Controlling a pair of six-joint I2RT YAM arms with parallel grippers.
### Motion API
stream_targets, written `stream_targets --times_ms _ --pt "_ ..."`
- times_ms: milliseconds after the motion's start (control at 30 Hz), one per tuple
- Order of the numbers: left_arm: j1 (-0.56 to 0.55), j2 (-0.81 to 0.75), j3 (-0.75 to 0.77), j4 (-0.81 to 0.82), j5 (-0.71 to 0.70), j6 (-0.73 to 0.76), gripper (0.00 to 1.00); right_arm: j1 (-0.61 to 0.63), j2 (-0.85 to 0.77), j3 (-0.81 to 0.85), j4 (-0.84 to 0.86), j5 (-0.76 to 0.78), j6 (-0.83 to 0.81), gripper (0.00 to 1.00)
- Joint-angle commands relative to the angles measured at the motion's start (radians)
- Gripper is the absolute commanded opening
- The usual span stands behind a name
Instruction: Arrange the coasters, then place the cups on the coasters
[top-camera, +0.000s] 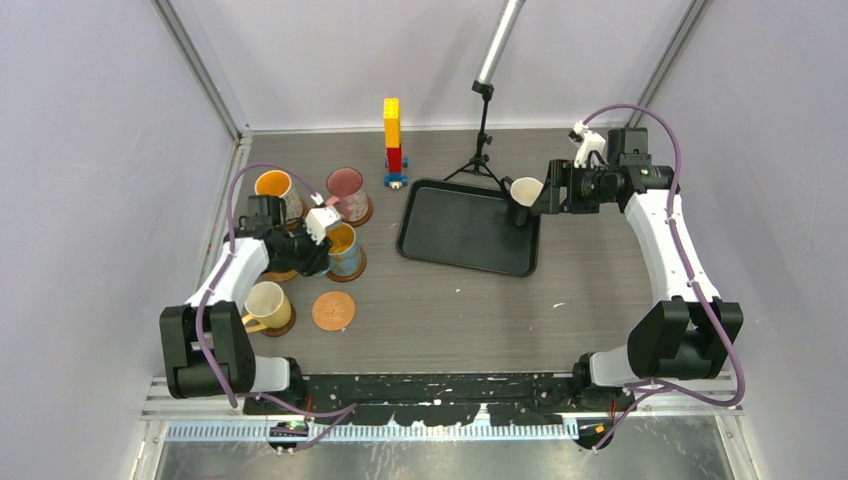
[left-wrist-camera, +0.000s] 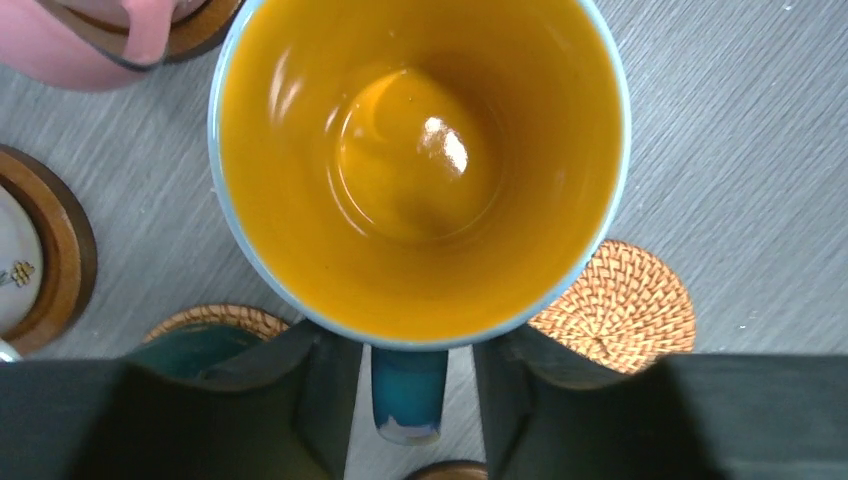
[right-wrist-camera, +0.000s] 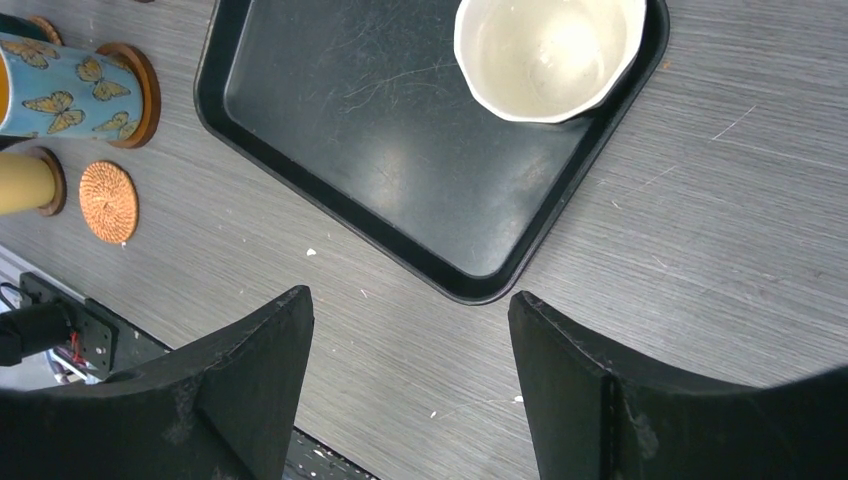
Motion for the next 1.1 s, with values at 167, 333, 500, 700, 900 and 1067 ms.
stream_targets --times_ms 167,333,500,700,900,1067 --pt "0.006 -0.107 0.021 -0.077 0.027 0.055 0.57 0.038 0.021 0.068 0.001 0.038 -0.046 0.76" --pt "0.006 -0.171 0.07 -0.185 0.071 0.062 0.61 0.129 0.062 0.122 -0.004 0.138 -0.111 0.76" --pt "0.007 -0.224 0.136 -0.191 0.073 -0.032 0.95 0.23 0.162 0.217 -0.007 0.311 -0.195 0.76" --pt "0.006 -0.267 0.196 -0.196 0.114 -0.133 1.0 0.289 0.34 0.4 -0.049 0.414 -0.28 0.76" --pt "0.004 -0.3 0.211 -0.211 0.127 -0.168 1.0 0.299 0.523 0.591 -0.106 0.448 -0.363 0.76" --pt "-0.001 -0.315 0.211 -0.211 0.132 -0.194 1.0 0.307 0.669 0.732 -0.149 0.447 -0.414 0.75"
